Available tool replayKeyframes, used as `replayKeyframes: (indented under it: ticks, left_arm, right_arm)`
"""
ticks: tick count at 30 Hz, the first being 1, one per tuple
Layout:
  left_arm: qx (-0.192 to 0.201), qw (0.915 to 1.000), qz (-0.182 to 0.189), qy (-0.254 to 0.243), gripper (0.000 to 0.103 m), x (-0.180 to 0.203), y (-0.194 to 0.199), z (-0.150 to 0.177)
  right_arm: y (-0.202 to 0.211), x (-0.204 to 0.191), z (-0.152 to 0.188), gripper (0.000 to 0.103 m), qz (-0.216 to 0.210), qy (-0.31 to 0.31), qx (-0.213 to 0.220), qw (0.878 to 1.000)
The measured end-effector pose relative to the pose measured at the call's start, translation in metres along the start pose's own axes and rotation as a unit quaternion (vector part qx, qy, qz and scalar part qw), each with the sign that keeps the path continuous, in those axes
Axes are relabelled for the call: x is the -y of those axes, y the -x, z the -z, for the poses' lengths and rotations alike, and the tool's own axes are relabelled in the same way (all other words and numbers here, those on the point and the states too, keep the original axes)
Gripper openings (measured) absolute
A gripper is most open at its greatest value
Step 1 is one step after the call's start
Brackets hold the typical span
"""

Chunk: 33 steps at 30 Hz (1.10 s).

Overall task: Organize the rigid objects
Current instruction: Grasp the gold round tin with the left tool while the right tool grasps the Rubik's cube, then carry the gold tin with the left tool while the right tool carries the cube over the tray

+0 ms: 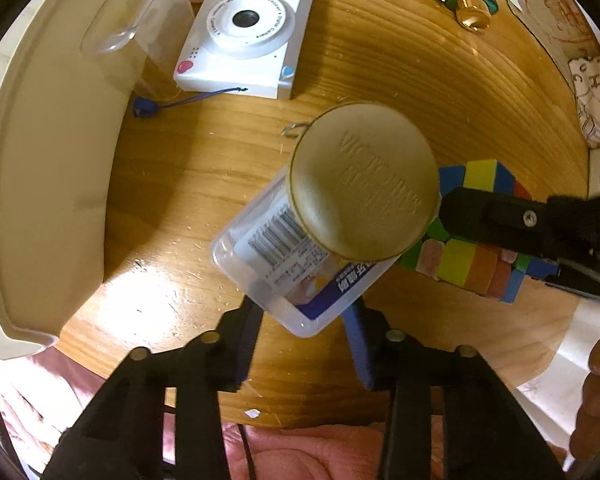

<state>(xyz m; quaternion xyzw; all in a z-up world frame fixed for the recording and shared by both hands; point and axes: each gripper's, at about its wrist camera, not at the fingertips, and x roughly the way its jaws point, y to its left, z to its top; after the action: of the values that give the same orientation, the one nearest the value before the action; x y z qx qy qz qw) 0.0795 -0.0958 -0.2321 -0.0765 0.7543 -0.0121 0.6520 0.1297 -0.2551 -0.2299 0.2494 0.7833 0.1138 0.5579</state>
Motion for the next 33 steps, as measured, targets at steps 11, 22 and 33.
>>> replayKeyframes:
  ticks: [11, 22, 33]
  left_arm:
    - [0.002, 0.9996, 0.019, 0.022, 0.026, -0.015, 0.014, -0.005]
    - [0.068, 0.996, -0.053, -0.022, 0.075, -0.008, 0.049, -0.009]
    - [0.092, 0.9905, -0.075, -0.07, 0.076, 0.022, 0.066, -0.037]
  right_arm:
    - [0.027, 0.01, 0.01, 0.064, -0.014, 0.001, 0.02, 1.0]
    - [0.043, 0.04, 0.008, 0.064, -0.029, -0.013, 0.036, 0.999]
    - [0.046, 0.043, 0.01, 0.064, -0.027, -0.016, 0.052, 0.998]
